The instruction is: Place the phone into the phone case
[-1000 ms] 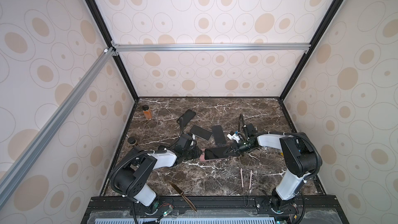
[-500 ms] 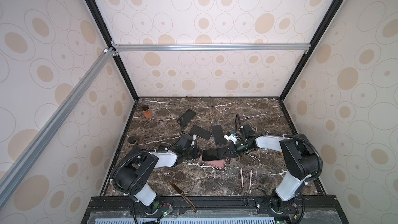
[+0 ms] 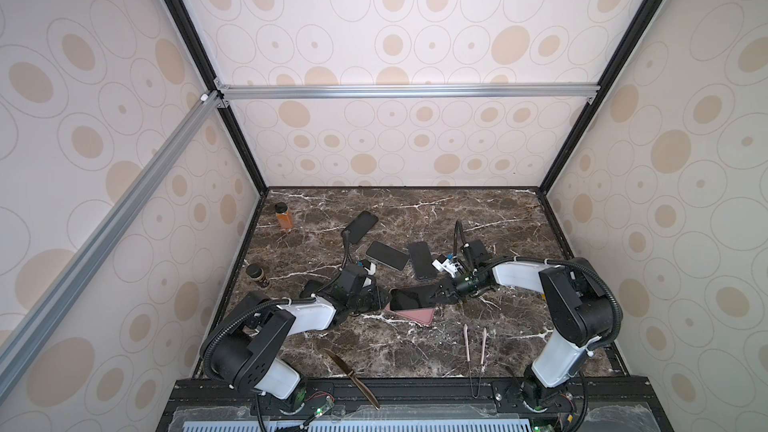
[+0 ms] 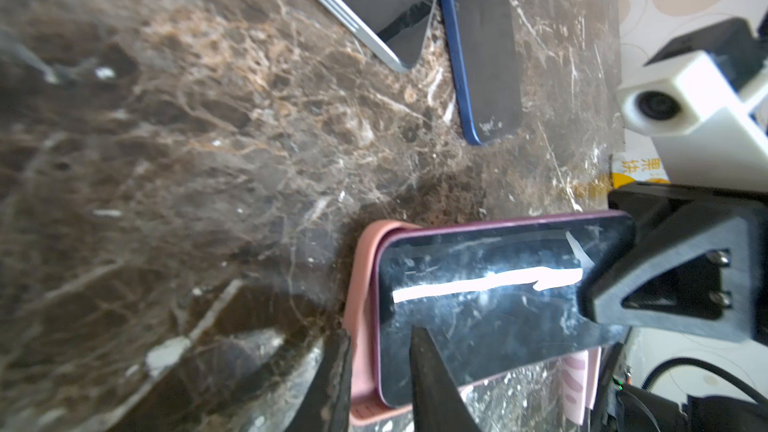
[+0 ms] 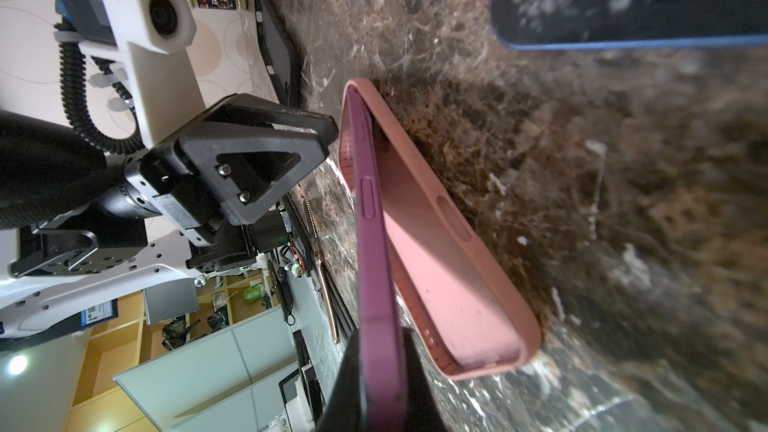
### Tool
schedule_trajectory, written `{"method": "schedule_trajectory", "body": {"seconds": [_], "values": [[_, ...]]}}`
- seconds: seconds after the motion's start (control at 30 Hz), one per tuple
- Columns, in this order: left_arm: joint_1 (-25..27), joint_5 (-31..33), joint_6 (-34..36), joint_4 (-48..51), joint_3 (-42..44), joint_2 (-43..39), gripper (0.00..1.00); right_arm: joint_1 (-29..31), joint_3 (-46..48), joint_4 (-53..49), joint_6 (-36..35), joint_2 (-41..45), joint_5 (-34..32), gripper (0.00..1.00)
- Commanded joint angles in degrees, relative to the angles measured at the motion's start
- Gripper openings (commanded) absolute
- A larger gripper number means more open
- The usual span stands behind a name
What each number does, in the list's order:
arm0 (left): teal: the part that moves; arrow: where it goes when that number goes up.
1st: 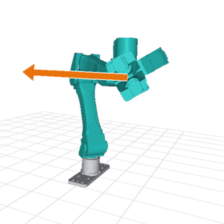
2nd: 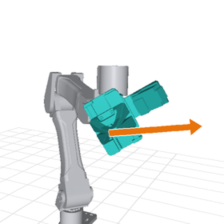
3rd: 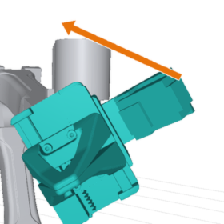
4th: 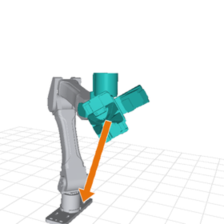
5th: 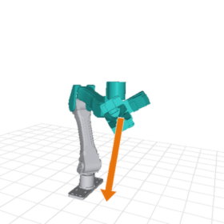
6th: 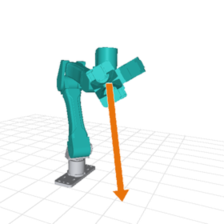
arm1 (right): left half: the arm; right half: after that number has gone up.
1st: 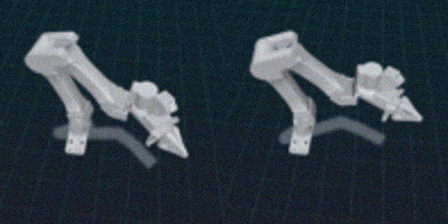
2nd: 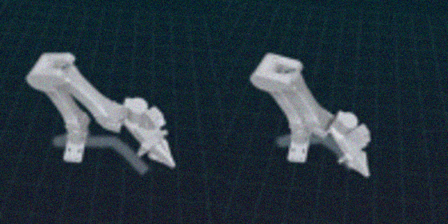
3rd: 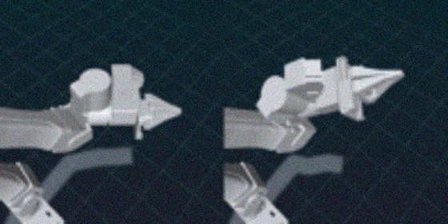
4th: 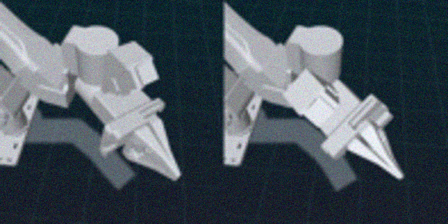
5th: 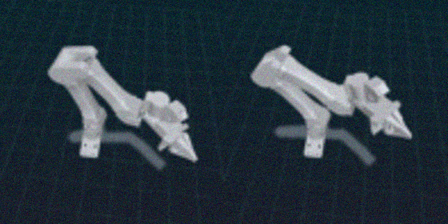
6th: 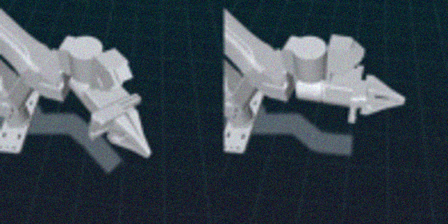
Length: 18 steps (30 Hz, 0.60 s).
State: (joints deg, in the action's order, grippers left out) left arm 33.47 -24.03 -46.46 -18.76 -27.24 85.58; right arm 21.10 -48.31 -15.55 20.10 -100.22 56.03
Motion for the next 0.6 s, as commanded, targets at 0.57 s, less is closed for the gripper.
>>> {"method": "schedule_trajectory", "body": {"seconds": [0.57], "values": [[0.21, -9.64, 1.38, -7.00, 2.67, 1.95, 0.26, 1.18, 3.33, 0.55, 4.60, -3.75, -9.60, 0.12]]}}
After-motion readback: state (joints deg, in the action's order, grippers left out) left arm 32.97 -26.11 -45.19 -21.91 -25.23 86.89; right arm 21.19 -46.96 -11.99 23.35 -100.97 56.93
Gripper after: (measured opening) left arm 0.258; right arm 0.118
